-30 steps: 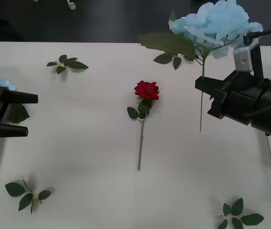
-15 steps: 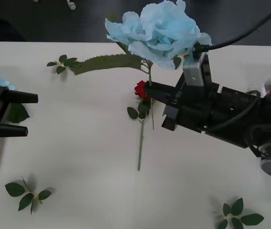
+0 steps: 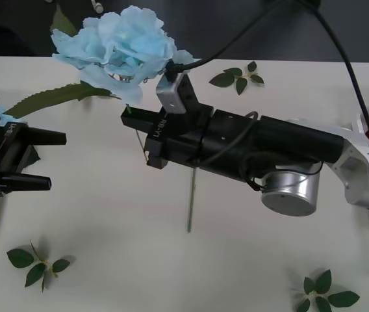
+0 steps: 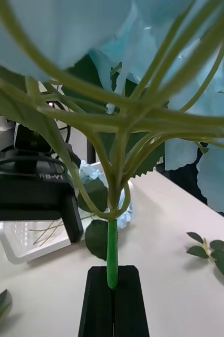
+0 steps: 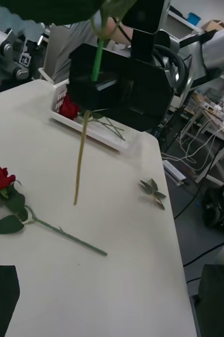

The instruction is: Put the red flowers into the right box and the blue flowers into the left box

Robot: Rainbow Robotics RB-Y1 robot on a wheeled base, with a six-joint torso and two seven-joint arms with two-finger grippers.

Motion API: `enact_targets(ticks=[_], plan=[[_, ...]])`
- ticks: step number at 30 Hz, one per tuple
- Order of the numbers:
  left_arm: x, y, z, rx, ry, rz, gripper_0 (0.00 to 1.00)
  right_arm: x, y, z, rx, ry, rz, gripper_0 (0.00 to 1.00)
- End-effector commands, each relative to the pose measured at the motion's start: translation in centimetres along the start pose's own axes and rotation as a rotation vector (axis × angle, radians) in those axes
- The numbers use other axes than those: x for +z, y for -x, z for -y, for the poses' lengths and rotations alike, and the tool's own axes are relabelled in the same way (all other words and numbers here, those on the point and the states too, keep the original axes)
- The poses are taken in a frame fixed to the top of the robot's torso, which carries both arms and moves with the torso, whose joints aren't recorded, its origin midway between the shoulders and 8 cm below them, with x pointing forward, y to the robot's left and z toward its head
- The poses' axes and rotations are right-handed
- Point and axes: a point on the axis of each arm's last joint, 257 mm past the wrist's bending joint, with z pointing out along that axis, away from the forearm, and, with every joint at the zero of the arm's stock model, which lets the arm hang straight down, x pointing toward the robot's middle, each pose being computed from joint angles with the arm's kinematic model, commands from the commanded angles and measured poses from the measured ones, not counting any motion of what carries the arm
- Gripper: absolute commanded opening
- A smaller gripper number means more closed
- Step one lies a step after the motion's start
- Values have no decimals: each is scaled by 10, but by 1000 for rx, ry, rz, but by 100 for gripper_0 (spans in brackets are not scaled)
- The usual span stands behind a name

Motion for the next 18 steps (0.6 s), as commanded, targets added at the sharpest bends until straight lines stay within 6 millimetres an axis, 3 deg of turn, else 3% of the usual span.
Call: enact_targets(ticks=[1,8,18], plan=[[11,-3,4,14,-11,2,100,31,23,-16,-20,50,48,0],[28,-11,5,-6,-27,2,100,65,18,-41,-5,110,40,0],[39,-15,5,-10,-48,-13,100,70,17,-51,8,129,38,0]])
